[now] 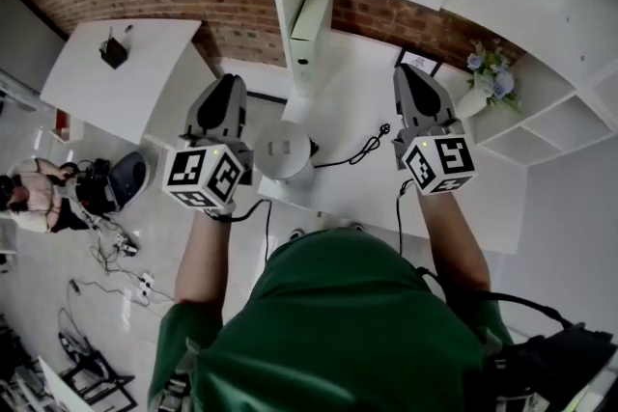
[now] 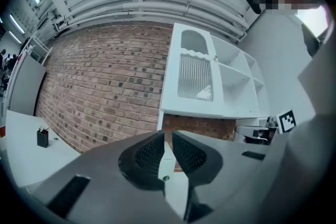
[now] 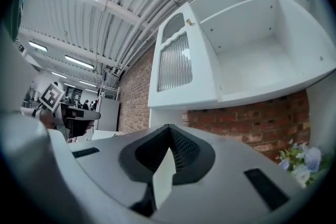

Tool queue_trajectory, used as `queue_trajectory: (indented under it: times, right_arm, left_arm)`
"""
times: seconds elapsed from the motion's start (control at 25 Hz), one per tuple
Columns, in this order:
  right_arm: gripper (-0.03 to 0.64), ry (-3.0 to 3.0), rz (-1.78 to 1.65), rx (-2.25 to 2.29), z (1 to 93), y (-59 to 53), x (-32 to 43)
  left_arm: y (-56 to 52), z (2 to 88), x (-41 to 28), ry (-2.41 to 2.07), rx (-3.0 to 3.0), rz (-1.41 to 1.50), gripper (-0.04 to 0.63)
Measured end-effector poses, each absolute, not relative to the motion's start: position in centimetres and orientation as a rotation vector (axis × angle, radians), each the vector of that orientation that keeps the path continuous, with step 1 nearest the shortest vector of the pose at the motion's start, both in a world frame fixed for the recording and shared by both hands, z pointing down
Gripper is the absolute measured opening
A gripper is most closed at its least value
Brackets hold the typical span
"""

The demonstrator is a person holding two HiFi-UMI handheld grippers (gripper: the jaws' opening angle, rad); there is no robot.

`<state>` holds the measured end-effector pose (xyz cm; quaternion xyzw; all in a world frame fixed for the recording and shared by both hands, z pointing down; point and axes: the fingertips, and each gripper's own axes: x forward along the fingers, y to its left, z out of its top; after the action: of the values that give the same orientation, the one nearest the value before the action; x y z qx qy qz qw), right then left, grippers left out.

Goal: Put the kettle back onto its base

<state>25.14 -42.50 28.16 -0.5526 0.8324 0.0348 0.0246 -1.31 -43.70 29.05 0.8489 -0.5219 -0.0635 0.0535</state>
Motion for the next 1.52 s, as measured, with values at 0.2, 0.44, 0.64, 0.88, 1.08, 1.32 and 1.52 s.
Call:
queue_trajectory:
  times: [0.2, 0.44, 0.64, 0.88, 1.08, 1.32, 1.52]
  right_arm:
    - [0.012, 2.574, 0.134, -1.718, 28.2, -42.0, 26.2]
    - [0.012, 2.549, 0.096, -1.755, 29.3, -42.5, 27.7]
    - [0.012, 2.549, 0.066, -1.757, 29.9, -43.0, 28.0]
    - [0.012, 2.57, 0.051, -1.731, 30.4, -43.5, 27.6]
    - [0.012, 2.584, 0.039, -1.707, 30.7, -43.8, 27.4]
    - [0.012, 2.588, 0.026, -1.69, 30.9, -43.7, 27.6]
    - [0.012, 2.598, 0.023, -1.686, 30.9, -43.6, 27.8]
  left_arm:
    - [-44.2, 29.0, 0.9, -1.549, 2.604, -0.171, 0.06]
    - [-44.8, 29.7, 1.4, -1.557, 2.598, -0.136, 0.061]
    - [-44.9, 30.1, 1.5, -1.583, 2.594, -0.122, 0.061]
    - [-44.8, 30.6, 1.2, -1.599, 2.571, -0.11, 0.061]
    - [-44.7, 30.8, 1.1, -1.612, 2.556, -0.113, 0.061]
    - [-44.3, 31.3, 1.1, -1.636, 2.541, -0.086, 0.061]
    - [-44.0, 31.6, 0.5, -1.659, 2.516, -0.076, 0.061]
